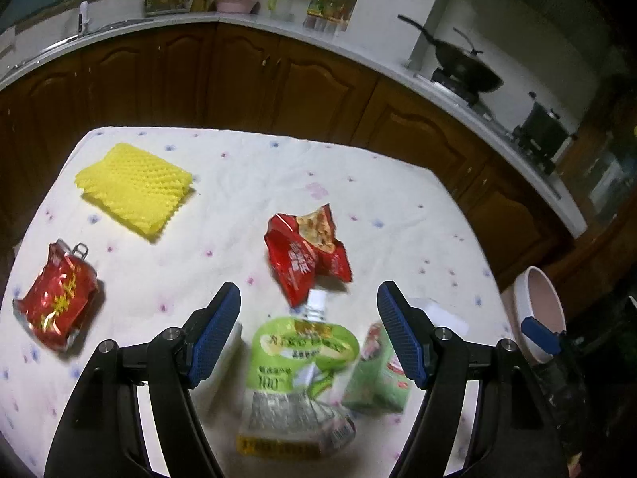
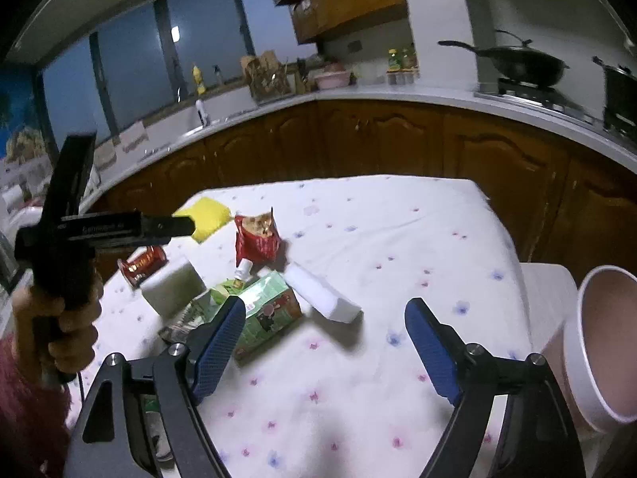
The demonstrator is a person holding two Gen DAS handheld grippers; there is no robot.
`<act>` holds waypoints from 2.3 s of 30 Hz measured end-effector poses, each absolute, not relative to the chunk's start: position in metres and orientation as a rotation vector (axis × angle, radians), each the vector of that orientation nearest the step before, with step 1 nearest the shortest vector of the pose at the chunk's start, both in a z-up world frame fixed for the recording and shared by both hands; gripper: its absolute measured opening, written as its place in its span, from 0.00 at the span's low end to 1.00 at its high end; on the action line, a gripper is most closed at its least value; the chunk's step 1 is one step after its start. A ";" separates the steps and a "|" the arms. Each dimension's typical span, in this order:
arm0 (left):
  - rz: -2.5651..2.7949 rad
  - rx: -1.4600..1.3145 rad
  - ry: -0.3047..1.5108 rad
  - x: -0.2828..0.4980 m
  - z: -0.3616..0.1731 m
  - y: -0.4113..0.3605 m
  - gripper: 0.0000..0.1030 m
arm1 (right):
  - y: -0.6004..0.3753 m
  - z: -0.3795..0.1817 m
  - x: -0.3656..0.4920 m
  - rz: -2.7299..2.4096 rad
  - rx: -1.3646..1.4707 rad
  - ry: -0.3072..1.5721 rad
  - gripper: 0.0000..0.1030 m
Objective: Collect trash
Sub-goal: 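Grasp the red snack bag with the left tool while the right tool grasps the white sponge, then carry the red bag and white sponge over the white bin with both tools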
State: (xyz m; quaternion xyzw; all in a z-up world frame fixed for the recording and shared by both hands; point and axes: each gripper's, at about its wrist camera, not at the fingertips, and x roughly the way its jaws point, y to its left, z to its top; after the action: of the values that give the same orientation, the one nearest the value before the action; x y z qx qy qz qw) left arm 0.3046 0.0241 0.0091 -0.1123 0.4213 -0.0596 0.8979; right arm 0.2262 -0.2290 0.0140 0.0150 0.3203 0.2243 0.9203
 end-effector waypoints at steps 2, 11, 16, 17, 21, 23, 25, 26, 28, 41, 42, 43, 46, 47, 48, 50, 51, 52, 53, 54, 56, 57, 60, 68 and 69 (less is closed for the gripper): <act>-0.126 -0.234 0.886 0.315 0.006 0.024 0.70 | -0.223 0.010 0.234 0.475 0.019 0.673 0.77; -0.115 -0.204 0.998 0.365 -0.023 0.017 0.49 | -0.201 -0.014 0.268 0.501 -0.078 0.749 0.59; -0.147 -0.225 1.029 0.377 -0.037 0.016 0.17 | -0.200 -0.025 0.282 0.499 -0.070 0.781 0.34; -0.149 -0.217 1.020 0.377 -0.035 0.015 0.15 | -0.203 -0.025 0.282 0.494 -0.058 0.774 0.33; -0.164 -0.178 0.974 0.370 -0.028 0.008 0.10 | -0.210 -0.019 0.280 0.474 -0.024 0.753 0.31; -0.175 -0.177 0.954 0.368 -0.024 0.008 0.09 | -0.217 -0.015 0.276 0.466 0.002 0.739 0.30; -0.178 -0.184 0.929 0.363 -0.017 0.008 0.08 | -0.226 -0.010 0.272 0.458 0.035 0.722 0.30; -0.186 -0.193 0.919 0.361 -0.014 0.009 0.08 | -0.230 -0.008 0.270 0.455 0.049 0.715 0.30; -0.200 -0.202 0.891 0.354 -0.004 0.008 0.08 | -0.238 -0.002 0.264 0.440 0.071 0.698 0.30; -0.354 -0.232 0.822 0.306 0.033 -0.028 0.08 | -0.282 0.020 0.229 0.372 0.174 0.641 0.30; -0.368 -0.231 0.821 0.302 0.033 -0.032 0.08 | -0.285 0.021 0.226 0.365 0.177 0.638 0.30; -0.381 -0.228 0.821 0.299 0.034 -0.037 0.08 | -0.288 0.022 0.224 0.359 0.181 0.635 0.30; -0.413 -0.209 0.821 0.290 0.036 -0.053 0.08 | -0.297 0.026 0.215 0.340 0.202 0.624 0.30; -0.425 -0.204 0.821 0.287 0.036 -0.058 0.08 | -0.300 0.027 0.213 0.335 0.207 0.620 0.30; -0.434 -0.202 0.822 0.285 0.037 -0.062 0.08 | -0.305 0.028 0.210 0.327 0.214 0.615 0.30; -0.455 -0.195 0.822 0.281 0.039 -0.072 0.08 | -0.312 0.031 0.204 0.311 0.223 0.607 0.30; -0.468 -0.194 0.824 0.279 0.039 -0.077 0.08 | -0.316 0.032 0.200 0.301 0.229 0.602 0.30; -0.480 -0.193 0.825 0.277 0.040 -0.083 0.08 | -0.321 0.033 0.197 0.291 0.236 0.597 0.30; -0.491 -0.190 0.825 0.275 0.041 -0.088 0.08 | -0.325 0.033 0.194 0.284 0.243 0.594 0.30; -0.500 -0.186 0.825 0.273 0.041 -0.093 0.08 | -0.331 0.033 0.190 0.273 0.252 0.590 0.30; -0.521 -0.174 0.825 0.269 0.043 -0.105 0.08 | -0.342 0.032 0.184 0.251 0.270 0.586 0.30; -0.528 -0.169 0.824 0.268 0.044 -0.110 0.08 | -0.348 0.032 0.181 0.238 0.276 0.585 0.30; -0.557 -0.155 0.821 0.263 0.047 -0.127 0.08 | -0.362 0.031 0.175 0.212 0.294 0.582 0.30; -0.610 -0.118 0.814 0.251 0.052 -0.163 0.08 | -0.400 0.031 0.153 0.135 0.323 0.559 0.30; -0.618 -0.115 0.813 0.250 0.052 -0.167 0.08 | -0.406 0.032 0.150 0.124 0.326 0.554 0.30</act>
State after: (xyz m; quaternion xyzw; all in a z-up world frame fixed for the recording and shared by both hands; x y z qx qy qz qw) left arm 0.2495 -0.1672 0.0525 -0.0551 0.3890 -0.2957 0.8708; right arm 0.1501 -0.4061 0.0321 0.1602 0.2722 0.0608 0.9469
